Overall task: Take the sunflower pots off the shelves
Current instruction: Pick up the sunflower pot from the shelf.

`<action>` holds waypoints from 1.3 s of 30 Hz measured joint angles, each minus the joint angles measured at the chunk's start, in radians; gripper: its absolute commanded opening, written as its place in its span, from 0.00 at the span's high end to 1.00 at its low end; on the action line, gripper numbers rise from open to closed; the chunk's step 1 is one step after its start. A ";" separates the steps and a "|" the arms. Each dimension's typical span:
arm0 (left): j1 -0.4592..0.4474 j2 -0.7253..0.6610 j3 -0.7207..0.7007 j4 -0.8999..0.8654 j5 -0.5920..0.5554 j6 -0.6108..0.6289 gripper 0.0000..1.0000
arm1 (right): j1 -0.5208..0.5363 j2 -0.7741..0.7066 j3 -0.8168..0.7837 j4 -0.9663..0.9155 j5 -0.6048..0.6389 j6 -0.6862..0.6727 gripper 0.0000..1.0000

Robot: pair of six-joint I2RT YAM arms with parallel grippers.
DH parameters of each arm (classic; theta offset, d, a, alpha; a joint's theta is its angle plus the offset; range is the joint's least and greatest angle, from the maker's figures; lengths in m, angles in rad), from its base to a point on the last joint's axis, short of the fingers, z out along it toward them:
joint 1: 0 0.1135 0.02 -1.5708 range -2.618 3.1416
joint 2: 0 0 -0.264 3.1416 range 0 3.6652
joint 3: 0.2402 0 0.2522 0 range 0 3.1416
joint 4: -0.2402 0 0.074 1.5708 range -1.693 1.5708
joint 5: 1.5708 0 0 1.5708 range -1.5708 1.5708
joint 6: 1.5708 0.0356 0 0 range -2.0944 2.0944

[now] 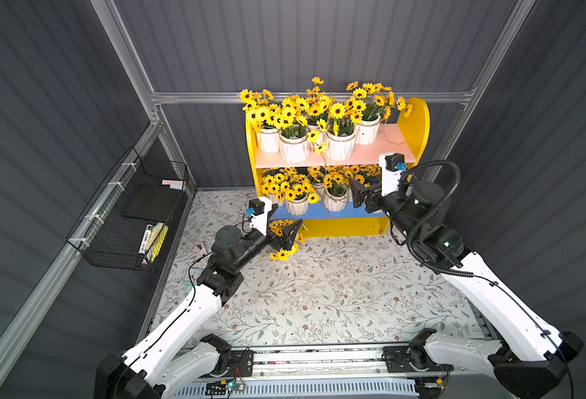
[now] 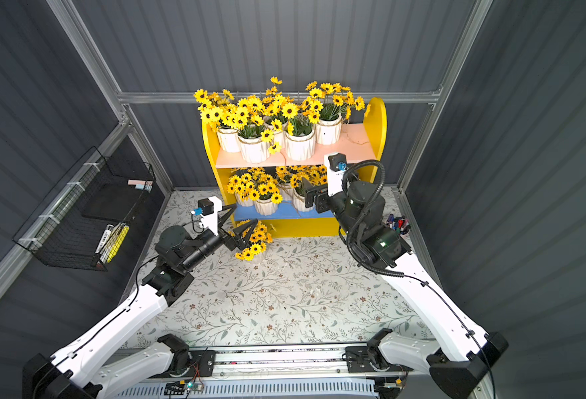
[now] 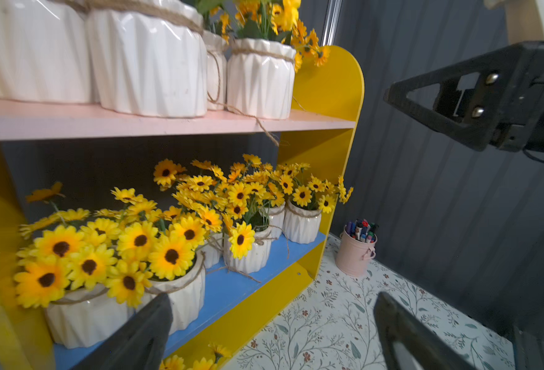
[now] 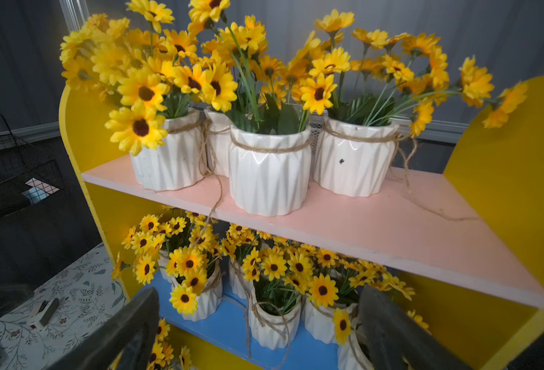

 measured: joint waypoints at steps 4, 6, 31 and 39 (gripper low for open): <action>0.020 -0.039 -0.004 0.017 -0.031 0.002 0.01 | -0.029 0.089 0.101 0.010 -0.047 -0.002 0.01; 0.032 -0.039 -0.005 0.019 -0.032 0.002 0.01 | -0.046 0.128 0.136 0.012 -0.066 -0.001 0.01; 0.073 -0.030 -0.005 0.021 -0.002 -0.006 0.01 | -0.150 0.488 0.470 0.023 -0.251 0.028 0.01; 0.077 -0.030 -0.005 0.021 0.003 -0.006 0.01 | -0.156 0.545 0.525 0.024 -0.264 0.031 0.01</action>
